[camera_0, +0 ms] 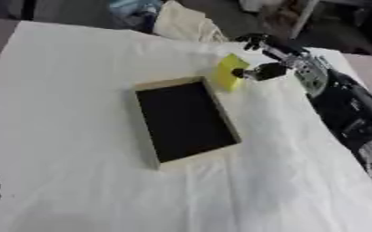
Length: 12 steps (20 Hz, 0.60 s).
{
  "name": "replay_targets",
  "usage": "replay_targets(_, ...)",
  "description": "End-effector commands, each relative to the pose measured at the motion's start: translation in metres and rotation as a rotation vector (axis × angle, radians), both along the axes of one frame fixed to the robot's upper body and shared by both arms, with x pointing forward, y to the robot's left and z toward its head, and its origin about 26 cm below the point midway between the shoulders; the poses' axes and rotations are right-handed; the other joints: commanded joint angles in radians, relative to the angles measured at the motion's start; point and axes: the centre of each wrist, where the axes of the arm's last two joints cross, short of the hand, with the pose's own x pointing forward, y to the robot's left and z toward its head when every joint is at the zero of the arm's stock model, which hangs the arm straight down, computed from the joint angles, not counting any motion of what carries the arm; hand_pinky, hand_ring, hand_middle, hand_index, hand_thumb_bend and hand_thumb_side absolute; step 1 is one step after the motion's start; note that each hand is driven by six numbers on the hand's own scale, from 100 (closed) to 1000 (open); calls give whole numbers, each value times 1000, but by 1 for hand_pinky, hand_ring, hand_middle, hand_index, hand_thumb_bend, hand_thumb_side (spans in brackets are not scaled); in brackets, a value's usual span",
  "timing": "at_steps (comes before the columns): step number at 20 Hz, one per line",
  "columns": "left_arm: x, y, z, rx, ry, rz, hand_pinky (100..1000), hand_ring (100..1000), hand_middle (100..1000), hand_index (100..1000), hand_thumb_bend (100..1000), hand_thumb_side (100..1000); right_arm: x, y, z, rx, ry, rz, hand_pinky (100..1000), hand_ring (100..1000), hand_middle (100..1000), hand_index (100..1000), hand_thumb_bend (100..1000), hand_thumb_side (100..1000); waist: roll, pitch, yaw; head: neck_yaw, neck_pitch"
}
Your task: Pick up objects on the table and place them in the box.
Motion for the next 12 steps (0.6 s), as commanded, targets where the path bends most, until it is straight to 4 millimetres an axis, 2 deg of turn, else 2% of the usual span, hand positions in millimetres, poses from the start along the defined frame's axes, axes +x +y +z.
replay_targets(1, -1, -1, 7, 3, -30, -8, 796, 563, 566, 721, 203, 922, -5, -10, 17, -20, -35, -22, 807, 824, 908, 991, 505, 758, 8, -17, 0, -3, -14)
replay_targets(2, -1, -1, 8, 3, -31, -7, 797, 562, 566, 721, 204, 925, -8, -14, 15, -14, -33, -41, 824, 858, 904, 993, 500, 775, 7, -14, -1, -4, -16)
replay_targets(4, -1, -1, 8, 4, -33, -6, 798, 562, 567, 721, 204, 925, -12, -21, 11, 2, -39, -90, 827, 863, 904, 993, 498, 776, 5, -9, 1, -7, -19)
replay_targets(12, -1, -1, 8, 6, -34, -4, 799, 562, 567, 722, 204, 925, -14, -24, 4, -1, -88, -156, 835, 877, 908, 994, 466, 778, 4, -7, 0, -10, -22)
